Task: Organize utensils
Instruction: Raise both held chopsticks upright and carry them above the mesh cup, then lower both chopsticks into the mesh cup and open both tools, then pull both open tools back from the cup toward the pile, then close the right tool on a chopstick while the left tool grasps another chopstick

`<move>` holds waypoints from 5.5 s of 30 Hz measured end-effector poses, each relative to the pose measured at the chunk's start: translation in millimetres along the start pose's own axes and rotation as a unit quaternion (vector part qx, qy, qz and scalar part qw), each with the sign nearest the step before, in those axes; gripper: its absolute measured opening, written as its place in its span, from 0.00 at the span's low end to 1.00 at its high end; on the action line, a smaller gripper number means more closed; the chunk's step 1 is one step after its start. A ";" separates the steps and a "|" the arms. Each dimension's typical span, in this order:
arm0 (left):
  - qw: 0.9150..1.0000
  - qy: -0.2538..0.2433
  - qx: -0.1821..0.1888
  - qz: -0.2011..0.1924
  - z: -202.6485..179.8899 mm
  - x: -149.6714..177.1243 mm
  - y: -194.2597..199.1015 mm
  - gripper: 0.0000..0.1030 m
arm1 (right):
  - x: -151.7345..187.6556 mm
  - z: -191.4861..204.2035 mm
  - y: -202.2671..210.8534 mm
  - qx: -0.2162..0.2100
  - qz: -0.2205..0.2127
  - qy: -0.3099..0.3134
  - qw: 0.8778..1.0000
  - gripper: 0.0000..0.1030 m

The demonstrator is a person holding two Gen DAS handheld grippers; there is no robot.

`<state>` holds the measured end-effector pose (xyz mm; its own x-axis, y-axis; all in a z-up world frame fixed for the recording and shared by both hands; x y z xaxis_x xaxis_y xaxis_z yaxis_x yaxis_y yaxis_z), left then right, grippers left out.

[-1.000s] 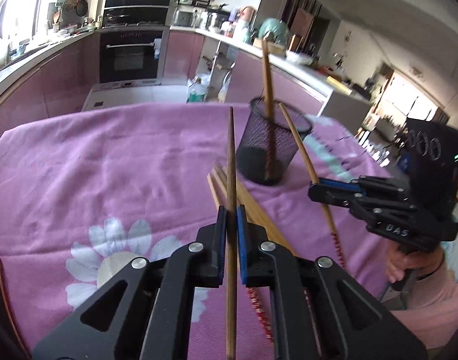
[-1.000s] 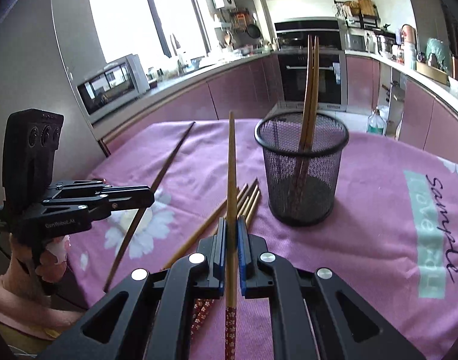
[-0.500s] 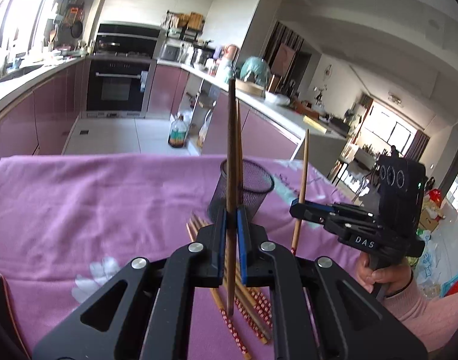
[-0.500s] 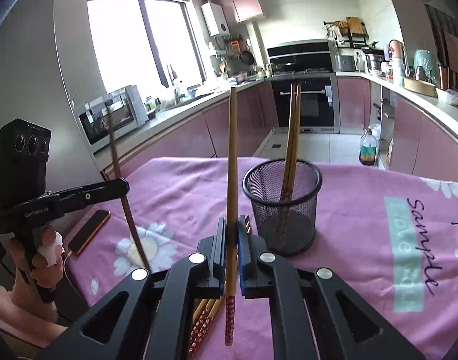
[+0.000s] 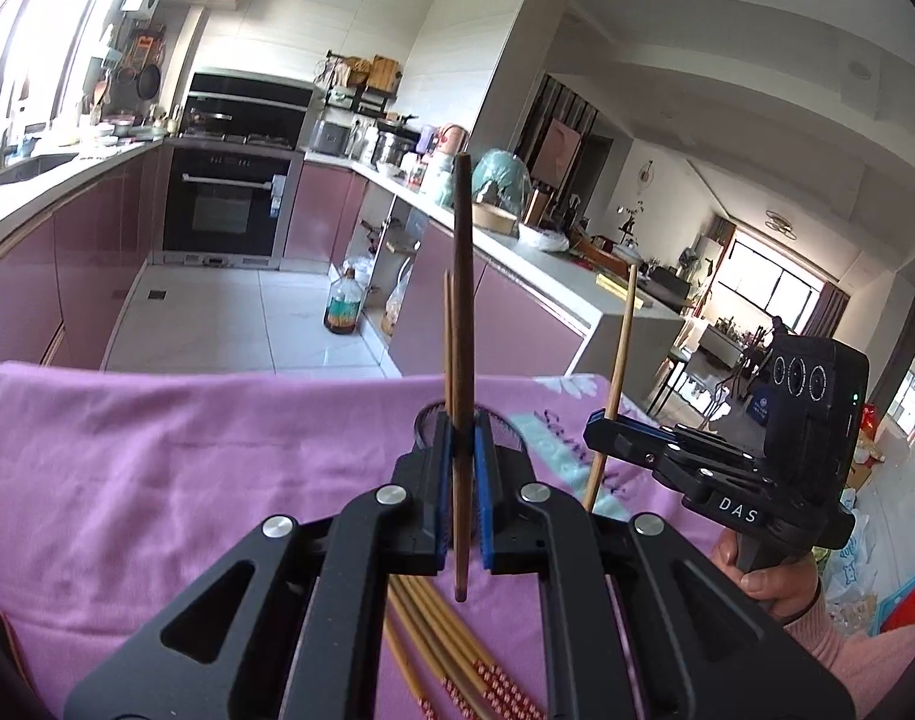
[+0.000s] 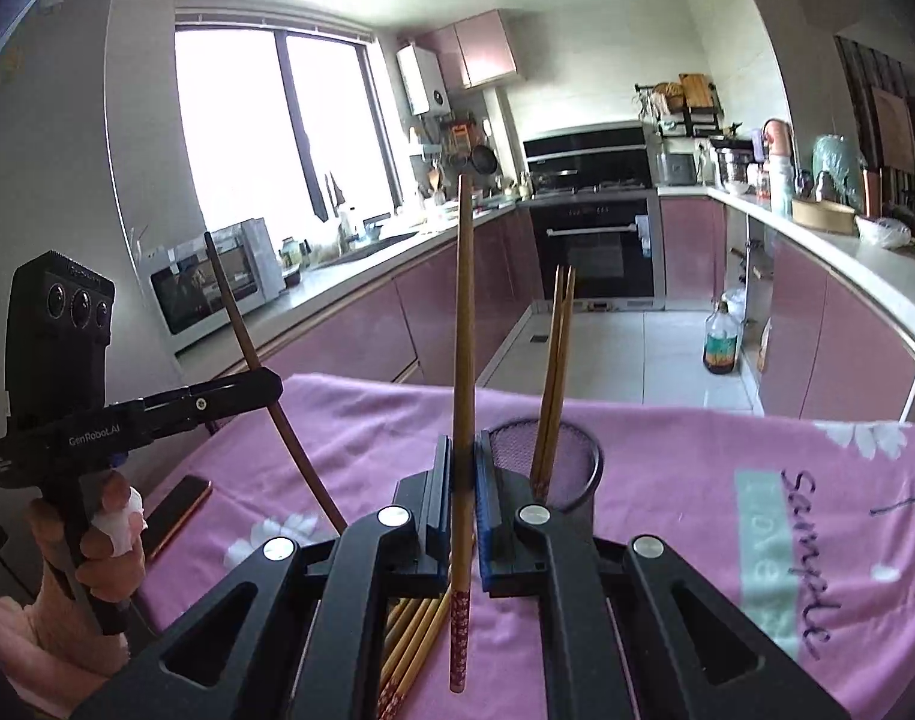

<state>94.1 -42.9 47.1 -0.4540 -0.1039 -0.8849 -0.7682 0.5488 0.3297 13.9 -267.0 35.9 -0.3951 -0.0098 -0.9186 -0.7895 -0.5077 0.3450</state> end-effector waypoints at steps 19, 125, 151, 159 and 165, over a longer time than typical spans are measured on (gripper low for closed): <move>0.999 -0.041 0.012 -0.035 -29.7 -44.7 -15.3 0.07 | -36.8 -1.7 -3.5 0.001 -0.047 0.020 0.999 0.06; 0.989 -0.038 -0.101 0.101 24.4 93.2 -10.2 0.30 | 90.7 15.6 -42.2 -0.017 0.145 -0.015 0.989 0.36; 0.977 -0.036 -0.091 0.187 24.8 155.9 -36.3 0.32 | 128.8 26.7 -59.4 0.019 0.203 0.001 0.979 0.36; 0.975 -0.038 -0.097 0.198 26.8 160.8 -41.8 0.31 | 128.1 26.0 -60.9 0.028 0.205 0.010 0.978 0.36; 0.974 -0.038 -0.098 0.199 29.1 162.1 -43.6 0.30 | 128.0 25.5 -60.9 0.035 0.208 0.018 0.977 0.35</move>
<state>67.1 -59.5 -120.3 -0.7050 0.1505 -0.6930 -0.6128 0.3626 0.7021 -0.6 -215.5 -97.8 -0.6735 -0.2334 -0.7013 -0.5944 -0.3930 0.7016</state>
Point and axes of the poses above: each gripper's, at about its wrist camera, not at the fingertips, and y roughly against the way its jaws point, z to its left, x to its underside, the point moved 3 cm from there along -y, roughly the way its jaws point, and after that the axes turned 4 degrees about -z, right-handed, at the moved point
